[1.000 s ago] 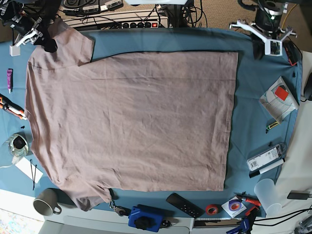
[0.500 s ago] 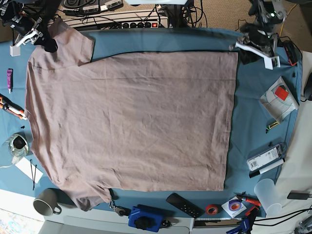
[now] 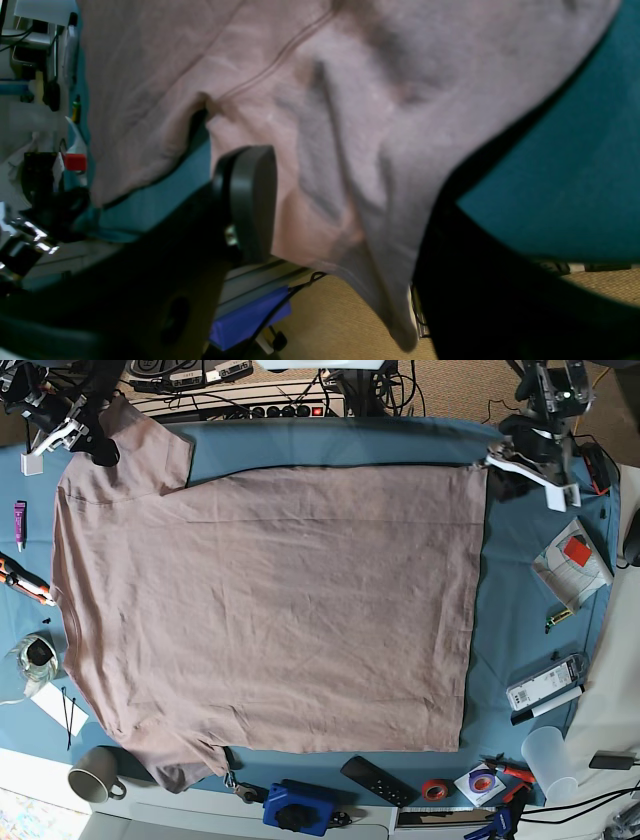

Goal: Fold the T-shirt properly
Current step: 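Lower both grippers and pinch the shirt at the shoulder and hem corners, then lift the gripped shirt edge with both grippers and pull it taut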

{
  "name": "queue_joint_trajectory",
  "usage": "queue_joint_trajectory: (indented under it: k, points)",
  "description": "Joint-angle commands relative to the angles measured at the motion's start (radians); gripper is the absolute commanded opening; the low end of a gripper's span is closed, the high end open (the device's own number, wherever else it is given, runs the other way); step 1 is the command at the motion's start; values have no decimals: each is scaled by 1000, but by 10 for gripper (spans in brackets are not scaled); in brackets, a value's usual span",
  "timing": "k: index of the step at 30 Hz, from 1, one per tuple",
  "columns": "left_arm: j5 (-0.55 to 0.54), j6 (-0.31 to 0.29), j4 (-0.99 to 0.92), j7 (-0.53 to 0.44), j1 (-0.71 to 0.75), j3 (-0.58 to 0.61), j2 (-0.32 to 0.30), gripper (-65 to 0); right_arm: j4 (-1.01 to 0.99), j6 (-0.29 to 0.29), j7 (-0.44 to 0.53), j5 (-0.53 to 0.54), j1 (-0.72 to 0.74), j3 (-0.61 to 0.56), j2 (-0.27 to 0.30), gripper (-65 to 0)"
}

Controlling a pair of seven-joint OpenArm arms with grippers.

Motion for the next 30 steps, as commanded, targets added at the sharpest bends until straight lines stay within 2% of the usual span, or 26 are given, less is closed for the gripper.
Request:
queue_joint_trajectory:
  k: [1,5,10,14,16,21,27,30]
  points:
    - [-24,-8,40,-11,10,-2,-5,-480,3,-6,-45,-47,-11,1,10,-350]
    - [-106,-45,70,10,32,-1,-2,-480,3,-6,-45,-46,-11,1,9,-350]
    - [-106,-57,48,14,34,-1,3,-480,3,-6,-45,-47,-11,1,9,-350]
    - [-135,-132,18,28,33,0,3,-479,3,-6,-45,-47,-11,1,9,-350]
    - [-113,-173,-5,20,29,0,3,-478,3,-6,-45,-46,-11,1,10,-350]
    - [-100,-183,-36,16,22,0,3,-460,3,-6,-45,-47,-11,1,9,-350]
    - [-102,-250,-103,9,8,1,3,-460,3,-6,-43,-46,-10,1,9,-350]
    - [-138,-277,-154,11,3,1,4,-460,3,-6,-42,-45,-10,1,10,-350]
